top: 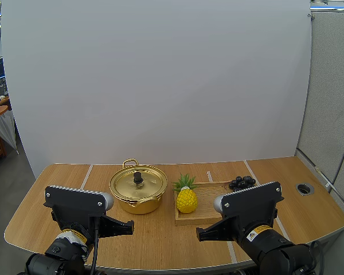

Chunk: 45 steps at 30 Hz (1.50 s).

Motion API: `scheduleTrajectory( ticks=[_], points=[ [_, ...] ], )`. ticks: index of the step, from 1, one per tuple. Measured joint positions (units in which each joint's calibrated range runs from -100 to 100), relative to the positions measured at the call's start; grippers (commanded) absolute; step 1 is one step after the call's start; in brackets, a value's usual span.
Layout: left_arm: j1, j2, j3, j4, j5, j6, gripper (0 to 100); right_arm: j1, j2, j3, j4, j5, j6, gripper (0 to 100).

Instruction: Open the pot, put the grape inside, and close it

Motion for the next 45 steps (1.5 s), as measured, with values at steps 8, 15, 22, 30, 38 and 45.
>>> scheduleTrajectory(
  ticks=[8, 15, 22, 30, 38, 45],
  points=[
    [2.53, 0.00, 0.00, 0.12, -0.16, 0.00, 0, -3.47, 0.00, 0.00, 0.00, 0.35, 0.09, 0],
    [2.59, 0.00, 0.00, 0.12, -0.16, 0.00, 0, -3.53, 0.00, 0.00, 0.00, 0.35, 0.09, 0],
    [2.59, 0.00, 0.00, 0.12, -0.16, 0.00, 0, -3.53, 0.00, 0.00, 0.00, 0.35, 0.09, 0],
    [2.59, 0.00, 0.00, 0.12, -0.16, 0.00, 0, -3.53, 0.00, 0.00, 0.00, 0.35, 0.09, 0],
    [2.59, 0.00, 0.00, 0.12, -0.16, -0.11, 0, -3.53, 0.00, 0.00, 1.17, 0.35, 0.09, 0],
    [2.59, 0.00, 0.00, 0.12, -0.16, -0.11, 0, -3.53, 0.00, 0.00, 1.17, 0.35, 0.09, 0]
  ],
)
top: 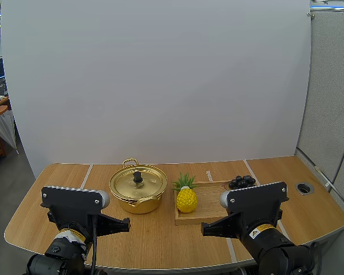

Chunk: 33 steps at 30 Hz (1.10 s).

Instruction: Open the pot, put the grape inside, and close it

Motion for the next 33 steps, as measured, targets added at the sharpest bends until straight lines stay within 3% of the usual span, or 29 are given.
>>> scheduleTrajectory(
  ticks=[5, 15, 19, 24, 33],
  points=[
    [0.00, 0.00, -1.67, 0.00, 0.78, 1.68, 0, 0.00, -0.11, -2.59, 0.00, 2.13, 0.00, 0],
    [0.00, 0.00, -16.28, 0.10, 3.01, 5.74, 0, -0.03, -0.23, -19.21, 0.00, 8.57, 0.00, 0],
    [0.00, -0.22, -24.16, 0.10, 14.42, 6.40, 0, -0.03, -0.34, -26.70, 0.00, 16.58, 0.00, 0],
    [0.00, -0.22, -33.81, 0.10, 33.02, 7.95, 0, -0.03, -0.34, -34.71, 0.00, 35.44, 0.00, 0],
    [0.00, 0.23, -39.18, 0.10, 40.46, 7.95, 0, -0.03, -0.34, -39.73, -3.32, 46.54, 1.62, 0]
  ],
)
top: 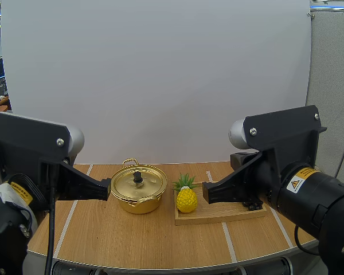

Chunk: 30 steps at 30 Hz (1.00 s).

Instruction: Open the pot, put the grape inside, and close it

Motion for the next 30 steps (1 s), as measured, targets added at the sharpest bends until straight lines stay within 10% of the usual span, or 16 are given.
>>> scheduleTrajectory(
  ticks=[23, 28, 30],
  points=[
    [0.00, 35.80, -11.84, -0.35, 1.28, 0.09, 1, 0.00, 26.81, -7.19, -8.90, 3.40, 6.10, 0],
    [0.00, 42.98, -12.96, -2.20, -1.89, 0.75, 24, 0.00, 32.23, -7.19, -9.54, 3.40, 6.10, 1],
    [0.00, 45.06, -12.96, -3.02, -2.49, 1.03, 42, 0.00, 33.06, -7.19, -9.80, 3.40, 6.10, 26]
  ],
)
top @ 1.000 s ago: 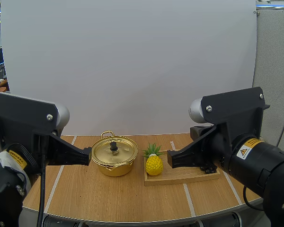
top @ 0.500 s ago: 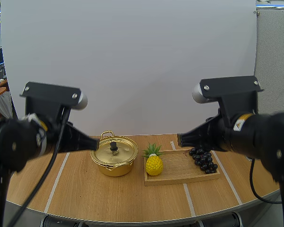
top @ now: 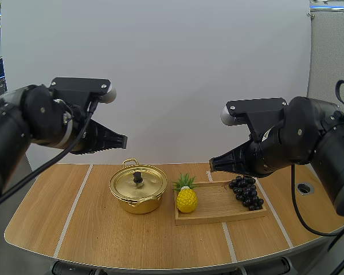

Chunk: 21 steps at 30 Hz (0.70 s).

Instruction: Open the pot, put the grape inside, and close it

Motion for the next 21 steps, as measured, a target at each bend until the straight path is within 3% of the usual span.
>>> scheduleTrajectory(
  ticks=[2, 4, 5, 6, 15, 21],
  points=[
    [0.00, 1.56, 0.00, -0.59, -0.44, 0.10, 64, 0.00, 0.31, 0.00, -0.21, 0.00, 0.00, 50],
    [0.00, 2.55, 0.00, -0.97, -1.26, 0.10, 90, 0.00, 0.31, 0.00, -0.30, 0.00, 0.00, 81],
    [0.00, 2.69, 0.00, -0.97, -1.26, 0.10, 93, 0.00, 0.31, 0.00, -0.30, 0.00, 0.00, 87],
    [0.00, 2.72, 0.00, -1.10, -1.44, 0.10, 100, 0.00, 0.31, 0.00, -0.30, 0.00, 0.00, 100],
    [0.00, 3.01, 0.00, -1.44, -2.36, 4.27, 100, 0.00, 0.42, 0.00, -0.34, -0.52, 0.00, 100],
    [0.00, 4.73, -0.04, -7.18, -2.36, 16.04, 100, 0.00, 0.42, 0.00, -0.34, -0.52, 0.00, 100]
  ],
)
